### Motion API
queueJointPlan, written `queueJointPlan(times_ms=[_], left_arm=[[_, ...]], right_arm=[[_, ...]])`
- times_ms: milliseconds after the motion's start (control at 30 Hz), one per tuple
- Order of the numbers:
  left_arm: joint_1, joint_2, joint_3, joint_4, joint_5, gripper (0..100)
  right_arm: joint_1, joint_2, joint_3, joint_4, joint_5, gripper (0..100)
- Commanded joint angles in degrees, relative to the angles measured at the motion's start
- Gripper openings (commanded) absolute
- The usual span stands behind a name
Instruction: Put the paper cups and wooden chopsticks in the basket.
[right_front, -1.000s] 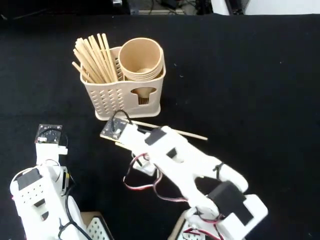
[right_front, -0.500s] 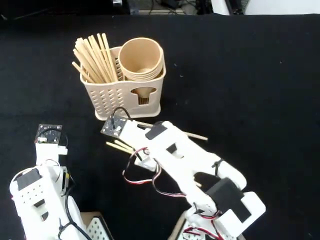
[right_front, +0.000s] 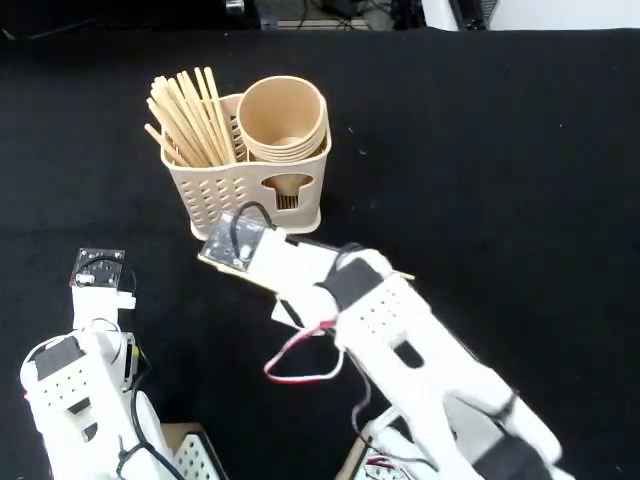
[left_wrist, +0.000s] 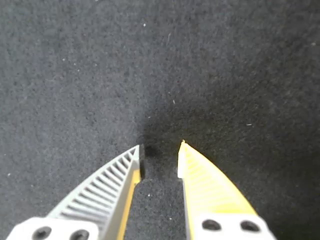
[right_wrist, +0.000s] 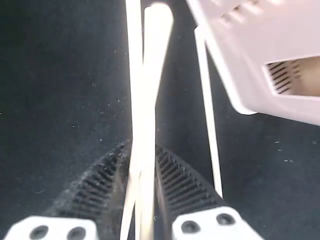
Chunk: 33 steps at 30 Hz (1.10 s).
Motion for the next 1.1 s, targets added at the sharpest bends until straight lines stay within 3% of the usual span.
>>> queueJointPlan(times_ms=[0,400,600,1067], left_arm=[[0.84,-0.18,0.13,-0.62,-0.70,14],[0.84,-0.18,0.13,-0.62,-0.70,14],[0.84,-0.18,0.13,-0.62,-0.70,14],[0.84,-0.18,0.13,-0.62,-0.70,14]], right_arm=[[0.09,-3.82,-0.84,1.93,0.53,1.2],[0.09,2.07,13.67,-10.64,0.62,2.6],[0.00,5.85,13.85,-11.08,0.26,22.9],[-3.16,17.80,6.99,-16.88,-4.22,22.7]])
